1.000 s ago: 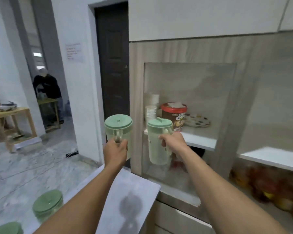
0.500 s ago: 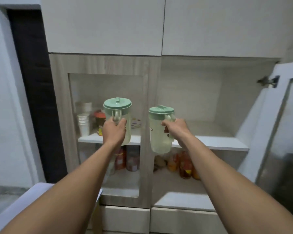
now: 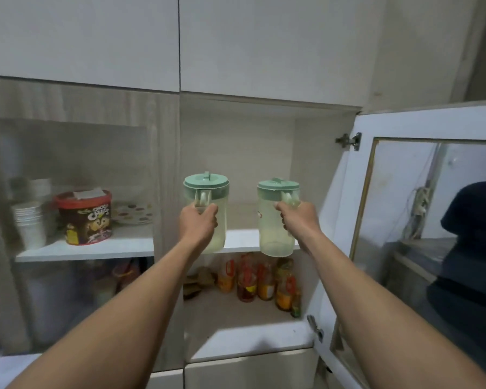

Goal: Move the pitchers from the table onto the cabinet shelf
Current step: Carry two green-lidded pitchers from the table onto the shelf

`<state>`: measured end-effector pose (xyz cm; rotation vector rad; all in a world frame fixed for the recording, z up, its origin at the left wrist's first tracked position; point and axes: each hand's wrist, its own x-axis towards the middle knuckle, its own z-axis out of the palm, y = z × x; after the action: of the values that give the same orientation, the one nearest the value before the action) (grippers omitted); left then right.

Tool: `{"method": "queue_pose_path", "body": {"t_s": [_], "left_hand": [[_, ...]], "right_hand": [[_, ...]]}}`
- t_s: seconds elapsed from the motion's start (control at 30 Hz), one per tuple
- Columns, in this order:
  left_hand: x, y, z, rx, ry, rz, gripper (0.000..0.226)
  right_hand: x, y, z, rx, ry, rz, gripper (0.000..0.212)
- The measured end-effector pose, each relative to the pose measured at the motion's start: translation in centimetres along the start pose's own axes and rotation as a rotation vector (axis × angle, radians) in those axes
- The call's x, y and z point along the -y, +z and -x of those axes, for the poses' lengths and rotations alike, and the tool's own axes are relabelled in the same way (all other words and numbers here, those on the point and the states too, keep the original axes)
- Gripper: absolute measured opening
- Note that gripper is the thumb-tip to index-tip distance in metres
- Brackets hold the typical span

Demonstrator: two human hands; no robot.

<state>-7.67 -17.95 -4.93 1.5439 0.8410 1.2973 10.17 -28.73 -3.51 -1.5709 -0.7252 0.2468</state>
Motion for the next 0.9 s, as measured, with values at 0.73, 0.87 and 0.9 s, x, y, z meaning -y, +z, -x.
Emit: {"method": "queue_pose_path", "body": {"t_s": [0.73,0.87,0.9], "left_hand": [[8.2,15.5,-19.9,0.140,-0.023,-0.022,0.019],[10.5,18.8,-23.2,0.111,-0.047,-0.023,0.018],[11.1,19.6,-24.0,0.110,-0.053,-0.024,0.019]], "right_hand": [[-6.1,3.7,-21.5,-0.187,0.034,-0.002,0.008],[-8.6,4.7,-26.8,-0.198,0.038,-0.025,0.009],[-9.3,4.9,-28.2,-0.207,0.041,-0.018,0.009]]}}
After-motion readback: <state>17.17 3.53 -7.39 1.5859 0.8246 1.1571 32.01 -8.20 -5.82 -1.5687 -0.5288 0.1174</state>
